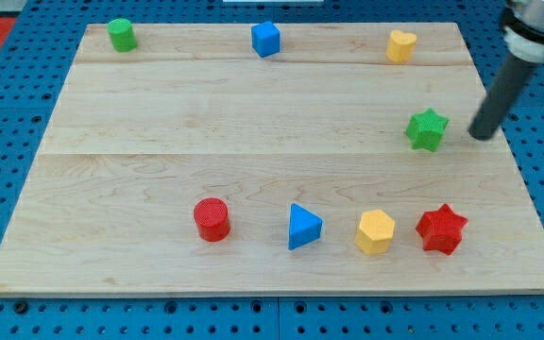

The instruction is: Slide green star to the left side of the red circle

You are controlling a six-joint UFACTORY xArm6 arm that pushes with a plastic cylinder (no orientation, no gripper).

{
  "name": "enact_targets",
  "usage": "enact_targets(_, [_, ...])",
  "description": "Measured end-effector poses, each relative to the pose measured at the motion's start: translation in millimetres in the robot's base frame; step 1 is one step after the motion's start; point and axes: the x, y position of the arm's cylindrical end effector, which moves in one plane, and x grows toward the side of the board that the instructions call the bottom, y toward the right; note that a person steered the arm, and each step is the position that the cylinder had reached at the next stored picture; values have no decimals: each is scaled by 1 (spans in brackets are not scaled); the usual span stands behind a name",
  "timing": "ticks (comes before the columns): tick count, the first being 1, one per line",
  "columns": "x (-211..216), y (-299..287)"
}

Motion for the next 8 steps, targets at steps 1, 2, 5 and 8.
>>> enact_targets(1, [-5,-91])
enact_targets(2, [7,-116])
enact_targets(5, [31,-65])
enact_targets(8, [59,-140])
